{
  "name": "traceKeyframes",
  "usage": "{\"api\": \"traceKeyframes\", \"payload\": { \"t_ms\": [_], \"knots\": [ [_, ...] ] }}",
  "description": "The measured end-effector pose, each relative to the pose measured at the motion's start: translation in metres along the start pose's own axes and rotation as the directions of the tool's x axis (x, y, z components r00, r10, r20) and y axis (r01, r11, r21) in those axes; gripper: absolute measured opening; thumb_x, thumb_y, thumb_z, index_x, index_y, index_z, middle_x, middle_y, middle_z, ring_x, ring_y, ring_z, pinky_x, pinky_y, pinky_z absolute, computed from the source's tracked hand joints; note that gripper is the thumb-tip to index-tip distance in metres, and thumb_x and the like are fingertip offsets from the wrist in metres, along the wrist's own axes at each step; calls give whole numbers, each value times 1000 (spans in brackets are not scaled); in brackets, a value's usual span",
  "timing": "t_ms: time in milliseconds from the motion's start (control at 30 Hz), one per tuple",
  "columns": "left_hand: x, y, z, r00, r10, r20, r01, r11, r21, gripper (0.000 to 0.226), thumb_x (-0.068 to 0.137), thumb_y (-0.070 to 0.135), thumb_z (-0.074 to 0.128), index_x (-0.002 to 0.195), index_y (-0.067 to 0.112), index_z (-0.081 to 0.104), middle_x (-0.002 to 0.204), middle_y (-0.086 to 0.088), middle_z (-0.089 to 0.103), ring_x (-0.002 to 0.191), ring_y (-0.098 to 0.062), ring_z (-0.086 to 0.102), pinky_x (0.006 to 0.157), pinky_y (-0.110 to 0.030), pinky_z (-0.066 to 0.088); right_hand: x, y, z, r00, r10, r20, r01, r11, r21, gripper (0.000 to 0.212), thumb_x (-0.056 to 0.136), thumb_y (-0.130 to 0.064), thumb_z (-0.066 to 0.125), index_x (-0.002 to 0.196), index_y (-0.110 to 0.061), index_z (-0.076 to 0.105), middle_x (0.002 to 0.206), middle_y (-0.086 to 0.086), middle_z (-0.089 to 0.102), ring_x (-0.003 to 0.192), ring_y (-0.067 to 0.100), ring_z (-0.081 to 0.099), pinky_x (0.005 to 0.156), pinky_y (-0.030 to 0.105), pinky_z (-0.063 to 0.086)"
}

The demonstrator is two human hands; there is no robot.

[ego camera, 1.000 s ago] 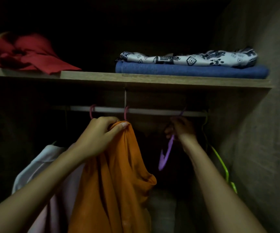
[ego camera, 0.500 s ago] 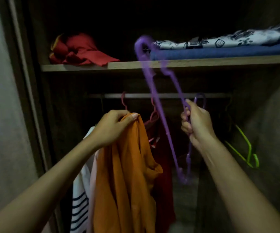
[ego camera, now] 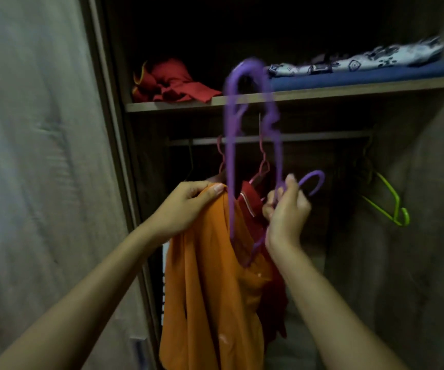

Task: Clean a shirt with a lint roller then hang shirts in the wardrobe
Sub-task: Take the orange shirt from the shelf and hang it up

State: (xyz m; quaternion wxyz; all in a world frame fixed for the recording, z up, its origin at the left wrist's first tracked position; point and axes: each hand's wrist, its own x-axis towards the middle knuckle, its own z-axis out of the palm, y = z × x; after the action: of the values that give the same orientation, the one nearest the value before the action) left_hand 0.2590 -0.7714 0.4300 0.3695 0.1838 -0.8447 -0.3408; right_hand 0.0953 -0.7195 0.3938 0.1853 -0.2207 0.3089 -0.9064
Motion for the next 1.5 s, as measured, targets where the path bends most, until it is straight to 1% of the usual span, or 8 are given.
{"api": "traceKeyframes", "payload": {
  "t_ms": [267,467,767,933,1100,1333,1433,1500],
  "knots": [
    [-41,4,-54,950,-93,-299,78,995,-62,35,99,33,48,91,12,74,79,-10,73,74,-10,63,71,-26,50,-17,24,-67,954,-186,234,296,690,-661,43,101,-29,44,63,-9,53,51,2,50,46,16,47,47,29,38],
    [-62,-9,-56,918,15,-396,60,982,178,34,100,40,41,81,32,68,72,6,69,67,-3,64,67,-21,52,-8,-7,-75,881,-249,401,472,459,-752,43,99,-22,47,57,-14,49,46,-1,45,39,9,41,39,14,33],
    [-41,0,-17,948,220,-229,-92,880,466,37,95,54,44,101,29,70,89,10,70,83,-1,64,73,-32,55,-10,-29,-29,696,90,713,687,204,-697,43,97,-38,50,63,-14,60,54,0,58,52,17,55,52,37,39],
    [-26,5,-5,942,237,-236,-71,831,552,31,94,55,44,96,34,66,79,15,63,73,0,59,63,-24,49,-11,-48,-6,683,170,710,682,198,-704,39,97,-34,49,68,-13,64,63,3,67,58,17,65,61,39,51],
    [-16,19,-2,975,150,-165,-49,866,497,38,91,56,43,91,26,66,75,11,63,68,-2,60,56,-20,42,0,-61,-10,736,91,671,639,232,-733,41,99,-35,48,67,-14,62,59,1,66,54,7,63,53,16,44],
    [-23,8,-20,958,-132,253,-14,864,504,16,99,37,43,94,31,58,94,13,59,90,-3,58,72,-17,43,20,-86,-19,754,73,653,633,184,-752,39,98,-37,50,63,-20,58,63,1,63,52,2,57,50,12,38],
    [-22,1,-5,967,-111,227,-12,877,481,22,103,30,37,94,21,55,90,0,59,86,-14,56,77,-32,43,26,-87,-20,791,104,602,585,158,-796,46,93,-47,54,71,-9,65,83,10,65,72,13,59,66,23,43],
    [-19,-8,6,992,-14,128,-47,888,457,22,103,27,37,85,28,50,81,4,56,78,-9,54,72,-31,40,24,-81,-31,851,-80,520,523,228,-821,38,90,-50,57,87,-14,69,104,5,60,93,14,57,80,25,44]
  ]
}}
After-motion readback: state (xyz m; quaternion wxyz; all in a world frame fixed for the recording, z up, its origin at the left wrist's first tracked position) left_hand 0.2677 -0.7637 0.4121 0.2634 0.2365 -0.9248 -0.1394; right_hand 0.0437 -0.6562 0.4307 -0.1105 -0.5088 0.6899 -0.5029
